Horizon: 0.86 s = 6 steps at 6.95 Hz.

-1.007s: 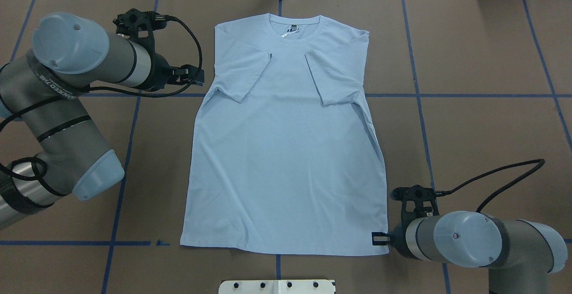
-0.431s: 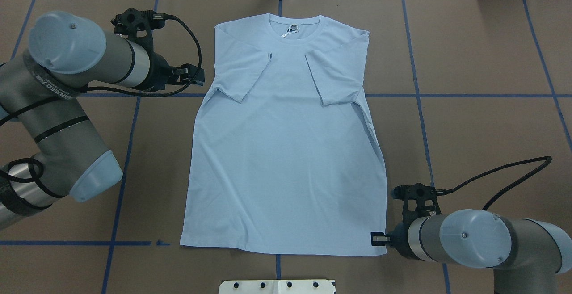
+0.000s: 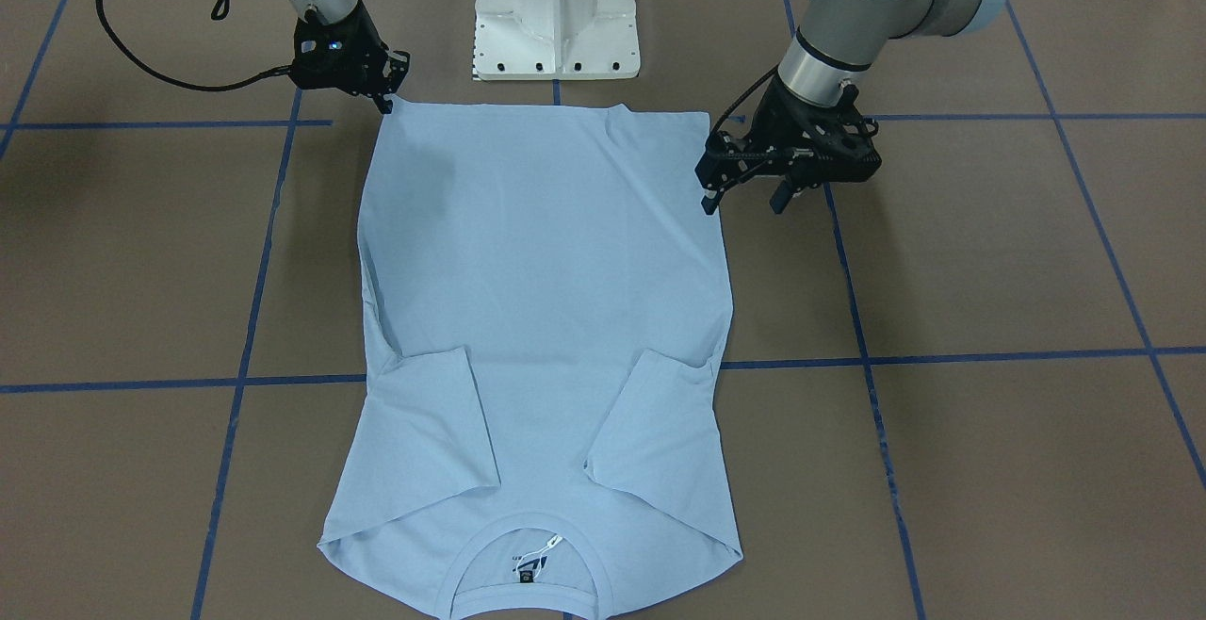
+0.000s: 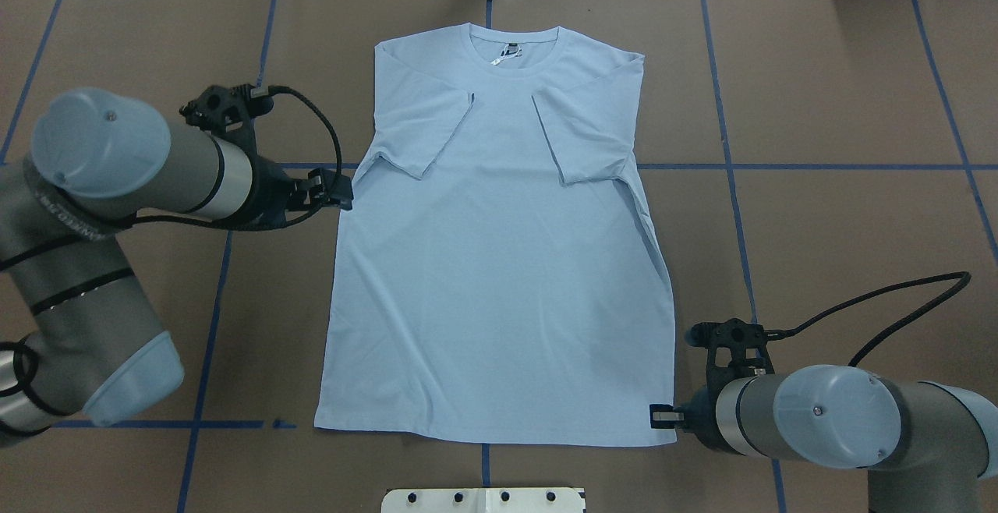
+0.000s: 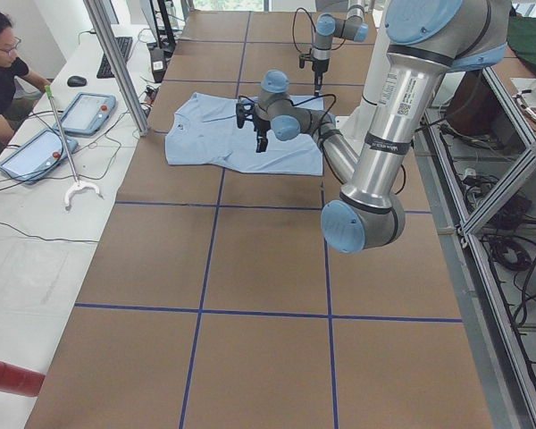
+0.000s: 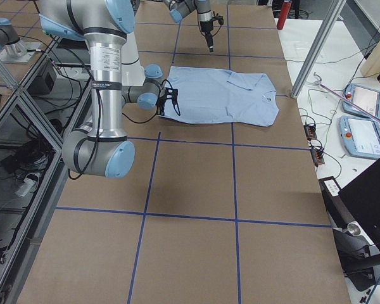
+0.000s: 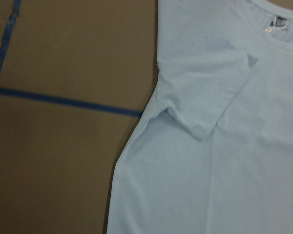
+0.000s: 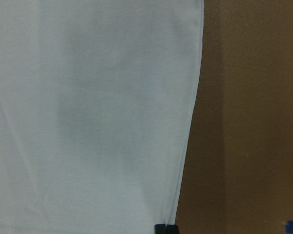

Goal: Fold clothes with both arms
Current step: 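Move the left gripper down to the hem corner nearest it, then grasp both hem corners with the left and right grippers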

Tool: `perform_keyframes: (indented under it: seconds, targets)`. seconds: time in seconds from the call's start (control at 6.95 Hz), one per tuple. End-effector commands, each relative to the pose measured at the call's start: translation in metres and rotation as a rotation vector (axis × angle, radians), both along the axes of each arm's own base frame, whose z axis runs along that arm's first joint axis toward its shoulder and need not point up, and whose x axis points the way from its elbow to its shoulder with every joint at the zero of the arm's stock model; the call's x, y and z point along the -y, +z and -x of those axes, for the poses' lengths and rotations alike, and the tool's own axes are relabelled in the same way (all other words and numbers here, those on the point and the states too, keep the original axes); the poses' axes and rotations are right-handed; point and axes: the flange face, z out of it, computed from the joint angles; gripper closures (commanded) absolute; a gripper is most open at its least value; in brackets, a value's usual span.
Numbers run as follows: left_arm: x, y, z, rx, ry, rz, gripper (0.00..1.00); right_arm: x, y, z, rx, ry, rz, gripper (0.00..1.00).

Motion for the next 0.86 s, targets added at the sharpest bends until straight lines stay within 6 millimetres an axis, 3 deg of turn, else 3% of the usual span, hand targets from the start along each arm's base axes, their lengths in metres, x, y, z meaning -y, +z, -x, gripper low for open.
perform_keyframes:
  seconds: [0.0,0.29,0.72]
  targets:
    - [-0.095,0.033,-0.043,0.041,-0.012,0.116,0.0,0.002,-0.001,-0.005,0.001,0.01,-0.006,1.0]
    - [-0.157,0.048,-0.084,0.11,-0.039,0.233,0.02,0.002,-0.002,-0.006,0.004,0.013,-0.007,1.0]
    - [-0.186,0.065,-0.105,0.197,-0.026,0.257,0.08,0.004,-0.003,-0.007,0.006,0.014,-0.005,1.0]
